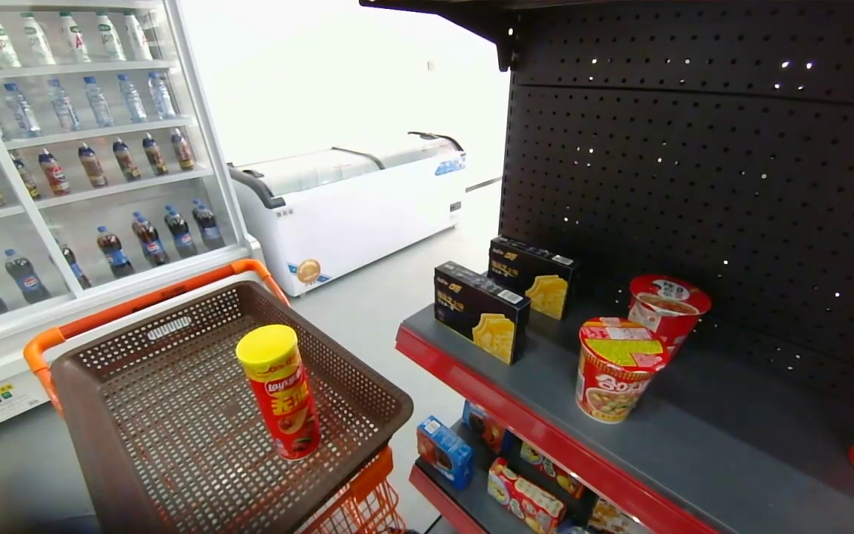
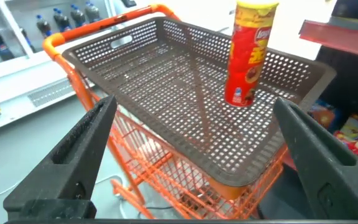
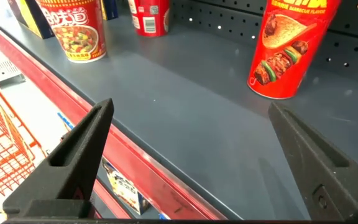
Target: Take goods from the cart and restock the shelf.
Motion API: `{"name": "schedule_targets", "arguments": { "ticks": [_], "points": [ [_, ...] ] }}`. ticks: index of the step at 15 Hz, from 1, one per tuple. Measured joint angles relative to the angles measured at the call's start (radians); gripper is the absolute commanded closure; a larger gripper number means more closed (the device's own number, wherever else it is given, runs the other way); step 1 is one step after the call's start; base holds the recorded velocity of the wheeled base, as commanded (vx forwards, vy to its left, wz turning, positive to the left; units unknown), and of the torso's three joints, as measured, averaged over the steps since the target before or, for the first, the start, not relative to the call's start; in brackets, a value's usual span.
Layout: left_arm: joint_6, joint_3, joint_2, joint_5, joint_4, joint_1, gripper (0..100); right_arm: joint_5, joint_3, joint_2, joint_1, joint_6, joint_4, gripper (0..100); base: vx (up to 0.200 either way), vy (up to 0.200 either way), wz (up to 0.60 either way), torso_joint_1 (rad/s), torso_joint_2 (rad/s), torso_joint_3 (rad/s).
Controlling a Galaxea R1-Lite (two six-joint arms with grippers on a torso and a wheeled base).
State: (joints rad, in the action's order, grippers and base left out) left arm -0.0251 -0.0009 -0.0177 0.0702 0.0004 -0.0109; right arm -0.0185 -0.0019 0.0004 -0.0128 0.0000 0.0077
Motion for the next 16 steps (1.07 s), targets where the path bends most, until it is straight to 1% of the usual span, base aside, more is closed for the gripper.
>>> {"name": "schedule_targets", "arguments": {
  "ticks": [1, 2, 5, 6, 7, 8, 9, 10, 12, 14, 16],
  "points": [
    [-0.018, 0.000, -0.021, 0.006, 0.000, -0.014, 0, 0.000, 0.000, 0.000, 0.000, 0.000, 0.000, 0, 0.000, 0.000, 0.00, 0.000, 0.00, 0.000],
    [-0.032, -0.006, -0.054, -0.021, 0.000, -0.031, 0, 0.000, 0.000, 0.000, 0.000, 0.000, 0.000, 0, 0.000, 0.000, 0.00, 0.000, 0.00, 0.000],
    [-0.061, -0.103, -0.240, -0.134, -0.003, -0.076, 0, 0.000, 0.000, 0.000, 0.001, 0.000, 0.000, 0, 0.000, 0.000, 0.00, 0.000, 0.00, 0.000],
    [-0.081, -0.140, -0.307, -0.180, -0.004, -0.084, 0, 0.000, -0.001, 0.000, 0.001, 0.000, 0.000, 0, 0.000, 0.000, 0.00, 0.000, 0.00, 0.000],
    [-0.118, -0.169, -0.379, -0.236, -0.006, -0.084, 0, 0.000, 0.000, 0.000, 0.001, 0.000, 0.000, 0, 0.000, 0.000, 0.00, 0.000, 0.00, 0.000],
    [-0.155, -0.191, -0.458, -0.282, -0.017, -0.079, 0, 0.000, 0.000, 0.000, 0.001, 0.000, 0.000, 0, 0.000, 0.000, 0.00, 0.000, 0.00, 0.000],
    [-0.186, -0.206, -0.525, -0.321, -0.030, -0.071, 0, 0.000, 0.000, 0.000, 0.001, 0.000, 0.000, 0, 0.000, 0.000, 0.00, 0.000, 0.00, 0.000],
    [-0.201, -0.216, -0.586, -0.343, -0.039, -0.063, 0, 0.000, 0.000, 0.000, 0.000, 0.000, 0.000, 0, 0.000, 0.000, 0.00, 0.000, 0.00, 0.000],
    [-0.209, -0.232, -0.697, -0.355, -0.059, -0.056, 0, 0.000, 0.000, 0.000, 0.001, 0.000, 0.000, 0, 0.000, 0.000, 0.00, 0.000, 0.00, 0.000],
    [-0.217, -0.242, -0.803, -0.358, -0.124, -0.052, 0, 0.000, 0.000, 0.000, 0.001, 0.000, 0.000, 0, 0.000, 0.000, 0.00, 0.000, 0.00, 0.000],
    [-0.224, -0.254, -0.893, -0.343, -0.184, -0.051, 0, 0.000, 0.000, 0.000, 0.000, 0.000, 0.000, 0, 0.000, 0.000, 0.00, 0.000, 0.00, 0.000]
  ]
}}
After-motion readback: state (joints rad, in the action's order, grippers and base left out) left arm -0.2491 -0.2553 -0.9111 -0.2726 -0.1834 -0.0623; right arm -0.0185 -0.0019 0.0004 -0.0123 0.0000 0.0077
